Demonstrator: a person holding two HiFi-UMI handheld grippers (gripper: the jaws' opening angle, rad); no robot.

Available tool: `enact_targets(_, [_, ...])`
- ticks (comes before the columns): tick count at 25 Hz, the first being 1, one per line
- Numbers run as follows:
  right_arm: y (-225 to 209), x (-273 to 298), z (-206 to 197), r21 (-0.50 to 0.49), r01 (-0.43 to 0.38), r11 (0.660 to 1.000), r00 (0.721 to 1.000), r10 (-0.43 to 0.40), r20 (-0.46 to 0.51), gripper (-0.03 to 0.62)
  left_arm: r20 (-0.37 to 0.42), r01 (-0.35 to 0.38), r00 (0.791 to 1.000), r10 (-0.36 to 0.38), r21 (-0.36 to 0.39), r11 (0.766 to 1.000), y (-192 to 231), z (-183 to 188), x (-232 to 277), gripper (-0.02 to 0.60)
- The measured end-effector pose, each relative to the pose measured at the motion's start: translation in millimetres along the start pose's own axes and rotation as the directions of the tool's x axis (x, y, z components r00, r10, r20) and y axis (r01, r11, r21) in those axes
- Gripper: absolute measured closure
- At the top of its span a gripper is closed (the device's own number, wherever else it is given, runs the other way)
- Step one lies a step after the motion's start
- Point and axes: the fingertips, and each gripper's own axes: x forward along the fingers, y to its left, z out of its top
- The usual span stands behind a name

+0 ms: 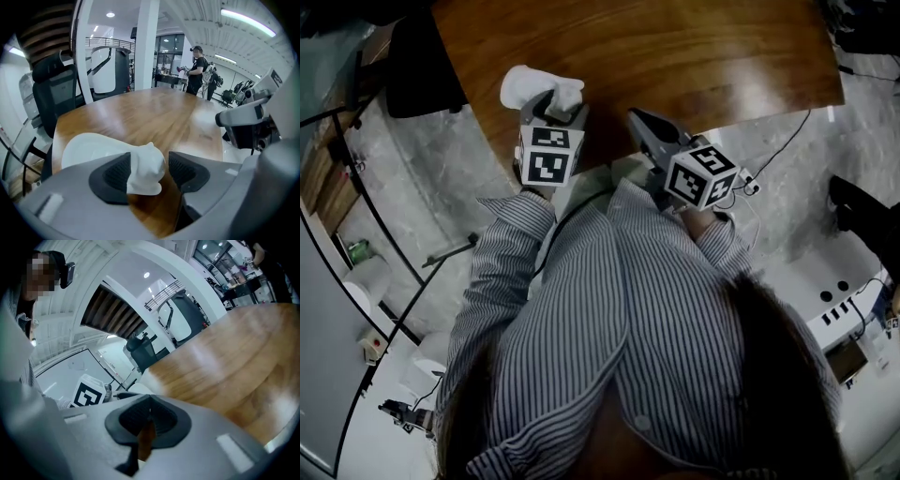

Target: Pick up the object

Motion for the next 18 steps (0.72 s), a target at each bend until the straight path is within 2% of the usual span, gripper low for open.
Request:
enact_targets(1, [-1.1,-0.4,0.4,0.006,-0.002,1.000,1.000,0.002,0.002,0.592,-0.009,-0.014,1.000,0.014,0.009,1.000,0.7,-0.6,1.9,0.346])
enact_targets(3, [-3.2,-1.1,2.2,0.012,-0.004,1.000,1.000,0.004,0.006,0.592,-0.019,-0.027,0.999,0.028,0.017,0.999,0.7,-0.3,5.6,0.368])
enact_targets(11, [-13.3,-6.3,2.9,0.033,0.004,0.999,1.000,-0.005,0.019,0.592,-0.014,-0.031,0.999,0.032,0.035,0.999,-0.1,1.4,10.5,0.367])
enact_targets(18, [-10.0,-10.4,9.5,0.010,-0.003,1.000,0.999,0.002,0.035,0.592,0.016,-0.010,1.000,0.011,-0.029,1.000,-2.5,5.3,7.7,0.373])
